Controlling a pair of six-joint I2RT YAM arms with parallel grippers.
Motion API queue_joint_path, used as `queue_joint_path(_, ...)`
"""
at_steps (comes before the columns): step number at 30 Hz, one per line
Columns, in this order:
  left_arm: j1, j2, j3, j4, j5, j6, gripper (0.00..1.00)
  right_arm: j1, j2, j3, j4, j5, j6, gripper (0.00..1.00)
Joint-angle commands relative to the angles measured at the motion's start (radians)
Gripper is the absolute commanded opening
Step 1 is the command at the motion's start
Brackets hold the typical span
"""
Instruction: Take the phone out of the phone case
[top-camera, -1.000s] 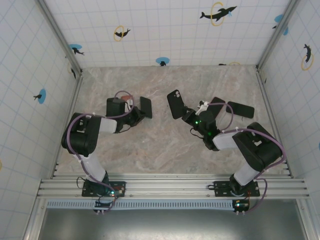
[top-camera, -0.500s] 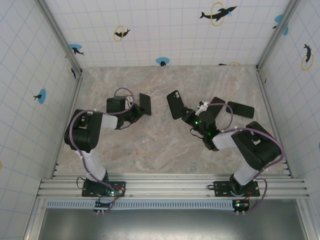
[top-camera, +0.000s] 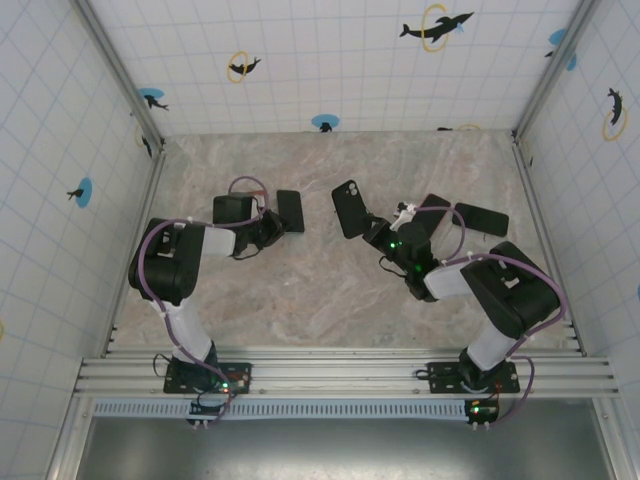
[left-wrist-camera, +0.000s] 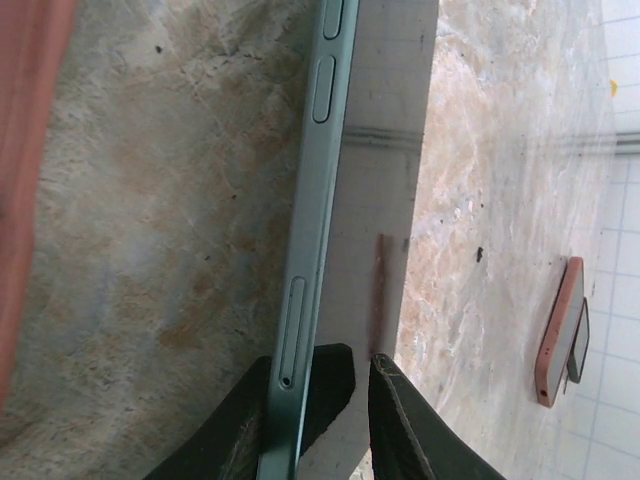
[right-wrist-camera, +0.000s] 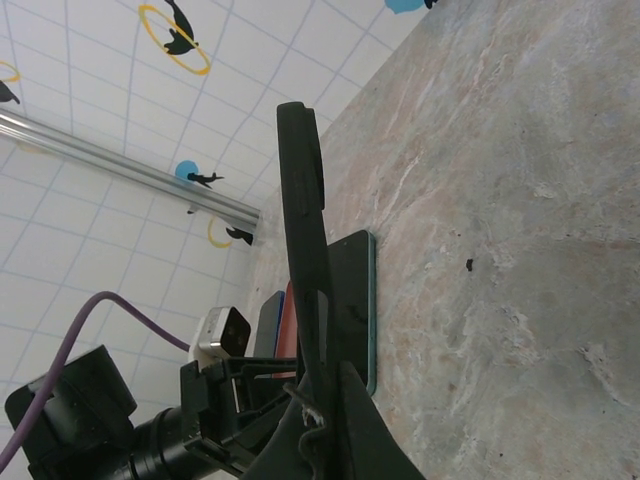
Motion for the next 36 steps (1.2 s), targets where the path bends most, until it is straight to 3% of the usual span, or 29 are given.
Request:
queue_joint_path(1,0.011,0.005,0.027,-0.045,-0.044,0.036,0.28,-0.003,0.007,0.014,0.052,0.004,0.007,0.05)
queue_joint_path(26,0.011,-0.033,0.076,-0.289,-0.244,0.176,0.34,-0.006,0.029,0.013,0.073,-0.015,0.022,0.05)
queue_joint_path(32,0.010,-0.067,0.084,-0.297,-0.235,0.183,0.36,-0.004,0.047,0.027,0.062,-0.026,0.016,0.05)
queue_joint_path(36,0.004,-0.106,0.090,-0.315,-0.232,0.186,0.42,-0.002,0.078,0.057,0.037,-0.026,0.008,0.05)
